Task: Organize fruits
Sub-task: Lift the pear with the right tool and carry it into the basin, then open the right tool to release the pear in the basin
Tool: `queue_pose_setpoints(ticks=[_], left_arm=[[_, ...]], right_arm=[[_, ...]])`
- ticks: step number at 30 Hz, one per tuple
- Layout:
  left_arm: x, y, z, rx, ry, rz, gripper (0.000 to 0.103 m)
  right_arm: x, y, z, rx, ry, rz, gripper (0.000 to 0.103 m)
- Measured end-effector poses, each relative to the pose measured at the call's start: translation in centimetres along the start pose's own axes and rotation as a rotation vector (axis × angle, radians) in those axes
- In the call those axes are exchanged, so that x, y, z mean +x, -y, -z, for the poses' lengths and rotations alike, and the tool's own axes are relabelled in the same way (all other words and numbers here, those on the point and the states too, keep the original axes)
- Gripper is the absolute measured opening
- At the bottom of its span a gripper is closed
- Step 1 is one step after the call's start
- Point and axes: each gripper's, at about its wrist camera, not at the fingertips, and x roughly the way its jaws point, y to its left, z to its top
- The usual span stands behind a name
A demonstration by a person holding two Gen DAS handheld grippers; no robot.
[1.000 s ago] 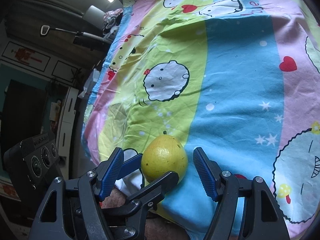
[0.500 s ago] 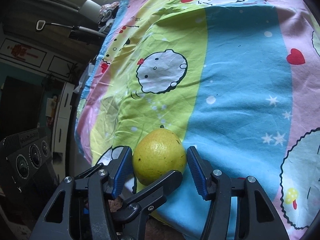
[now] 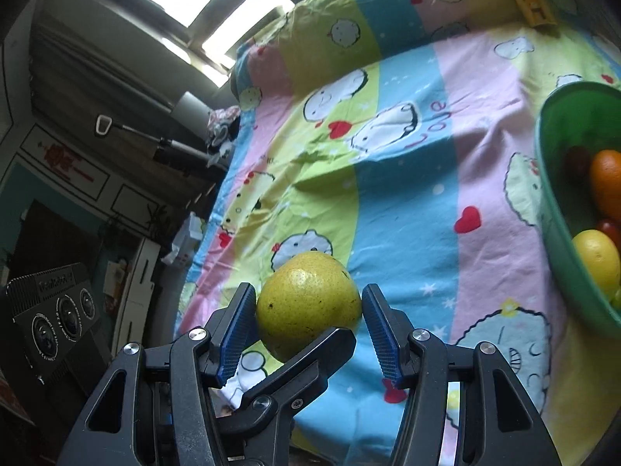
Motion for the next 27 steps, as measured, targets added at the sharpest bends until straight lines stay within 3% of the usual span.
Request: queue_pose_setpoints(ticks=[12, 19, 27], left_arm=[[4.3, 9.2, -3.2, 0.219, 0.020, 0.151, 0.056], [7.8, 12.1, -3.4, 0.257, -0.053, 0.231, 0.056], [10.6, 13.3, -3.2, 0.245, -0.135, 0.278, 0.056]], right_arm=[[-8.7, 6.8, -1.6, 0.166, 0.267, 0.102, 0.059], [-10.1, 10.5, -1.7, 0.270, 0.295, 0.172, 0.059], [-10.4, 13.7, -1.4, 0.359, 0.268, 0.236, 0.059]])
